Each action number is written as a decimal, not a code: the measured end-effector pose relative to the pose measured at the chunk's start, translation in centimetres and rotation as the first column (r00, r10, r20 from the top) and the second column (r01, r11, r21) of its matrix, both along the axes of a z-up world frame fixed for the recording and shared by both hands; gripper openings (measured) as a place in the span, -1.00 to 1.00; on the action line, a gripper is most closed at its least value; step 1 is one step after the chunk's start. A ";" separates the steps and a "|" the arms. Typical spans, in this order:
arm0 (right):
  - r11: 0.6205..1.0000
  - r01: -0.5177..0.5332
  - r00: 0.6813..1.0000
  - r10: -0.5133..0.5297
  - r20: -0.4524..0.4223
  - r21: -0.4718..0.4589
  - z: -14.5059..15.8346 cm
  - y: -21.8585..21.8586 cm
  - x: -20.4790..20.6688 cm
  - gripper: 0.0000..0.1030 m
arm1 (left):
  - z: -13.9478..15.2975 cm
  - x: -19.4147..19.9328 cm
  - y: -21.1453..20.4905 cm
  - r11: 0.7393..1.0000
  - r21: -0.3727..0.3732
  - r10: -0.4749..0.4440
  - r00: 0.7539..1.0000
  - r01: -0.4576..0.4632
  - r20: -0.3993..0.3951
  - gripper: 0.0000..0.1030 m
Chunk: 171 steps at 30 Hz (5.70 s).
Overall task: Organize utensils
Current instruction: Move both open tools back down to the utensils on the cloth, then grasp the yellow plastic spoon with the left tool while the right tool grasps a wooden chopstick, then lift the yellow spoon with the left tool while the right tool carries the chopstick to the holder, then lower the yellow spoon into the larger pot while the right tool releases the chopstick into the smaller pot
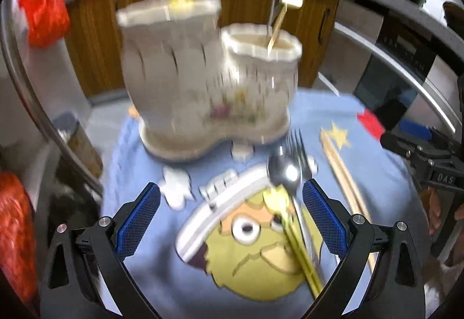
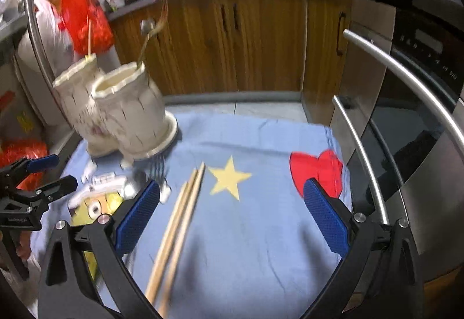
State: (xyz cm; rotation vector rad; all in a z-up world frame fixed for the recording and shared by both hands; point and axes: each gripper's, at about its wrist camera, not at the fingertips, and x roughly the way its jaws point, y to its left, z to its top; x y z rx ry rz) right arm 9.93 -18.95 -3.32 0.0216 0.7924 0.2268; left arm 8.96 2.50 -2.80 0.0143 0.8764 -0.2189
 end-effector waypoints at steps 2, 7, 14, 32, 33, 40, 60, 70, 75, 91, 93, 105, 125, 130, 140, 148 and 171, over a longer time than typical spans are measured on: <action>1.000 -0.014 1.000 0.014 -0.027 -0.010 -0.7 0.1 0.0 0.90 | -1.0 -0.1 -0.6 1.000 0.005 -0.025 0.999 0.025 -0.044 0.89; 0.999 -0.046 0.996 0.044 -0.073 -0.027 -2.0 0.8 0.1 0.74 | -2.3 -0.4 -2.4 0.996 0.075 -0.052 0.996 0.057 -0.073 0.83; 0.994 -0.101 0.989 0.096 -0.111 -0.044 -2.7 2.3 -0.2 0.27 | -3.0 -0.3 -3.0 0.995 0.076 -0.054 0.994 0.061 -0.096 0.52; 0.983 -0.164 0.977 0.150 -0.152 -0.086 -2.8 4.7 -0.4 -0.46 | -3.3 -0.8 -3.2 0.995 0.063 -0.073 0.991 0.081 -0.109 0.03; 0.983 -0.164 0.977 0.150 -0.153 -0.083 -2.8 4.6 -0.4 -0.46 | -3.4 -0.7 -3.0 0.996 0.055 -0.068 0.991 0.075 -0.112 0.01; 0.982 -0.168 0.975 0.152 -0.159 -0.091 -3.0 5.2 0.0 -0.57 | -3.4 -0.5 -3.1 0.995 0.055 -0.076 0.991 0.083 -0.107 -0.22; 0.985 -0.137 0.980 0.120 -0.157 -0.101 -3.7 5.2 2.0 -0.71 | -3.8 0.4 -4.6 0.981 0.133 -0.131 0.988 0.141 -0.081 -0.51; 0.995 -0.092 0.990 0.086 -0.114 -0.042 -2.7 4.2 2.0 -0.88 | -3.3 0.7 -3.0 0.988 0.045 -0.145 0.985 0.150 -0.089 -0.80; 0.998 -0.063 0.998 0.063 -0.021 0.020 -0.7 3.1 1.7 -0.88 | -1.9 -0.1 -2.0 0.989 0.017 -0.143 0.989 0.144 -0.033 -0.80; 0.993 -0.058 0.978 0.035 0.206 0.106 4.1 4.0 -0.8 -0.88 | 4.6 -3.5 -0.5 0.984 -0.057 -0.148 0.959 0.167 0.240 -0.80; 0.991 -0.069 0.970 0.041 0.238 0.112 4.8 4.4 -1.0 -0.88 | 5.4 -3.7 0.1 0.986 -0.052 -0.140 0.954 0.159 0.266 -0.80; 0.985 -0.122 0.914 0.064 0.400 0.122 9.0 7.6 -0.3 -0.88 | 11.1 -2.0 3.4 0.992 -0.087 -0.045 0.916 0.087 0.399 -0.80; 0.950 -0.199 0.836 0.036 0.547 0.242 10.9 11.8 7.1 -0.88 | 13.4 6.2 7.4 0.984 -0.165 0.028 0.850 0.070 0.526 -0.80; 0.930 -0.188 0.841 -0.014 0.541 0.316 10.5 10.6 8.4 -0.88 | 12.9 7.8 7.9 0.968 -0.234 0.050 0.849 0.088 0.526 -0.80; 0.937 -0.161 0.801 -0.061 0.595 0.312 10.7 10.4 10.1 -0.88 | 12.8 9.3 6.0 0.974 -0.213 0.061 0.818 0.077 0.572 -0.80; 0.950 -0.142 0.803 -0.052 0.593 0.276 9.5 11.0 11.0 -0.88 | 11.5 10.3 6.5 0.975 -0.215 0.080 0.825 0.051 0.559 -0.80; 0.978 -0.155 0.868 0.067 0.492 0.140 7.5 10.8 5.7 -0.88 | 9.7 6.7 5.9 0.987 -0.159 0.068 0.895 0.003 0.440 -0.80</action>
